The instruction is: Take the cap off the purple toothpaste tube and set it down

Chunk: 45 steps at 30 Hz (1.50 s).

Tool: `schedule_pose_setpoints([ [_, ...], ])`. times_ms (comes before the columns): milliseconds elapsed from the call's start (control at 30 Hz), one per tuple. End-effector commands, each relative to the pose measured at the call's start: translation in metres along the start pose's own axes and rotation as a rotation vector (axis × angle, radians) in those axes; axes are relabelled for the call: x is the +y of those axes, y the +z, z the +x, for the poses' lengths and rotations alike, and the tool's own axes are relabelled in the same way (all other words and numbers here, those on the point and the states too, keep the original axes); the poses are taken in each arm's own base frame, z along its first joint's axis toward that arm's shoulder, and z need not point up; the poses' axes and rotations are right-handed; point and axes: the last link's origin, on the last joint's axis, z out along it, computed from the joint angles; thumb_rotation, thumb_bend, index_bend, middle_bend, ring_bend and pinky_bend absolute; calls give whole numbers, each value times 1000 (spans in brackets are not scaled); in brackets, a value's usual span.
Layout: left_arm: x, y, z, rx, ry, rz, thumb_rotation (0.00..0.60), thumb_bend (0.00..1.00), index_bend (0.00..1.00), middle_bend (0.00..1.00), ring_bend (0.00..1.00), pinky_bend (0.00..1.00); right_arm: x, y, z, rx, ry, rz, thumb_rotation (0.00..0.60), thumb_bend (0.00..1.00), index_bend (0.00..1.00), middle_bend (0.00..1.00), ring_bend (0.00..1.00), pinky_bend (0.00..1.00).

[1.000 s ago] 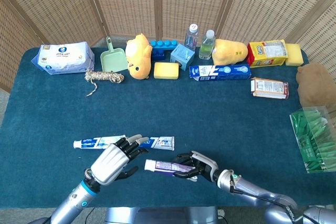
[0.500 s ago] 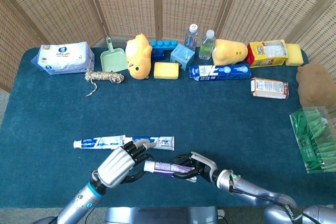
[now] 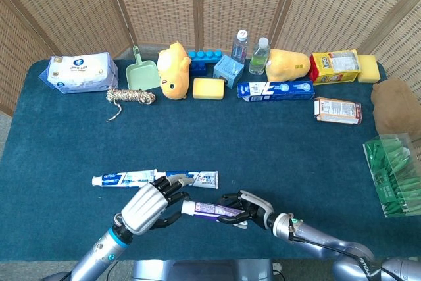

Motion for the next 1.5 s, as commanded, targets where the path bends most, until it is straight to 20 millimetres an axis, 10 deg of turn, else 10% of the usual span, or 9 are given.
schedule_pose_setpoints([
  [33,0,2,0,-1,-2,-1,600,302,364,231,211,347,0,-1,1,1,2,-1,600,388,908,800,778,876],
  [1500,4,3,-1,-29,-15,-27,600,444,420,243,219,361,2,-10,11,6,11,14,600,389,907,800,778,878],
])
